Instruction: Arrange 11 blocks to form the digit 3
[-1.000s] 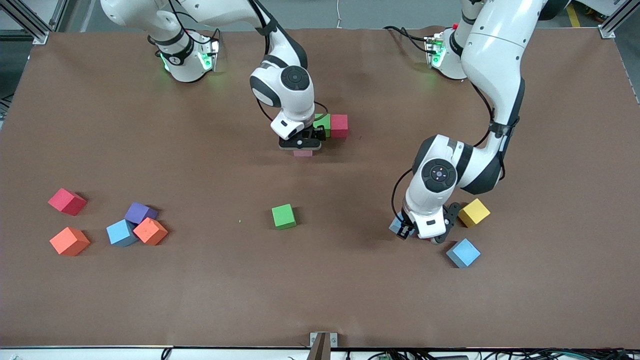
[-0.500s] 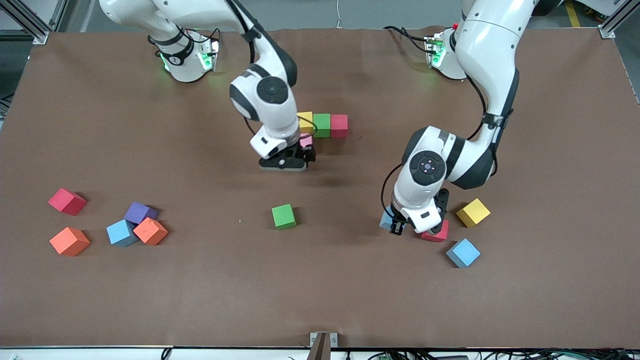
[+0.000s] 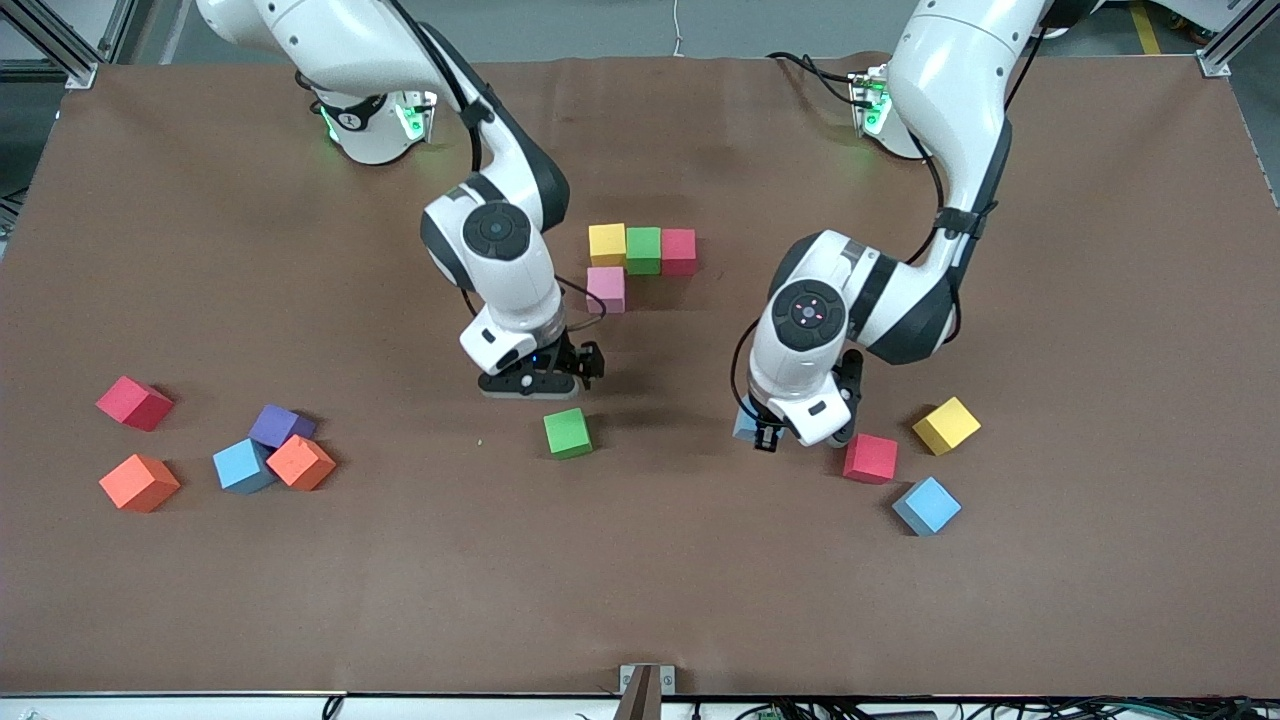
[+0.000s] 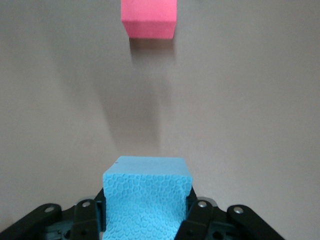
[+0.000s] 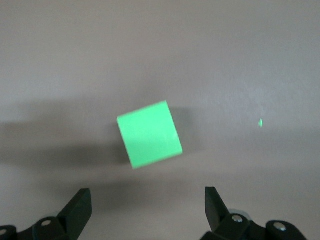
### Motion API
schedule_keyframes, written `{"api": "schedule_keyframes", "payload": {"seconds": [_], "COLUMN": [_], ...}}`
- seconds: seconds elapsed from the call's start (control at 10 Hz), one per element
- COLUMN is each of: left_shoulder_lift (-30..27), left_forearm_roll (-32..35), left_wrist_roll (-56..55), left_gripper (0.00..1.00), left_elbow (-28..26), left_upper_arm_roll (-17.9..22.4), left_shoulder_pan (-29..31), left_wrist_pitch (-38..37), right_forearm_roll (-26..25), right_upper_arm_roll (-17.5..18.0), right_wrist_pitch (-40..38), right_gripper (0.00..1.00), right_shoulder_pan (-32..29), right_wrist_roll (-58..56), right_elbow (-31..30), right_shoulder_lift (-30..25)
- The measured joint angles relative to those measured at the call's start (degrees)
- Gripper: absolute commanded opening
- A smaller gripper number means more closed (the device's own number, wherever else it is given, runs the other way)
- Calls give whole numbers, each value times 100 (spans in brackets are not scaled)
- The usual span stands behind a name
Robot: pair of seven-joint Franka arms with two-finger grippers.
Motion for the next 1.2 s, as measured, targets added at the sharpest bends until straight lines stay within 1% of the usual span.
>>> {"api": "schedule_keyframes", "payload": {"seconds": [0.2,0.4,0.7,0.9,1.2], "left_shoulder_lift": [1,1,1,1,1], "left_forearm_roll": [0,0,0,0,0], "left_wrist_roll": [-195,-238,-238,-238,-238], "left_gripper": [15,15,15,15,15], "left_elbow": [11,12,12,12,12], "left_upper_arm_roll": [0,0,11,15,18], "left_shoulder_pan": [-131,-185,-183,-179,-176], "left_wrist_pitch": [-20,-45,-85,-127,-133], "right_forearm_roll": [-227,-367,-367,-367,-367], "right_upper_arm_roll": [-2,-4,-4,16,63], "right_wrist_pitch": [22,32,33,186,210], "right_gripper": [100,100,100,100,100], "right_shoulder_pan": [-112,-148,-229,-227,-196], "right_wrist_roll": [-56,-245,-546,-571,-575], "right_elbow": [421,623,673,681,741], "right_shoulder_lift": [462,687,802,891,924]}}
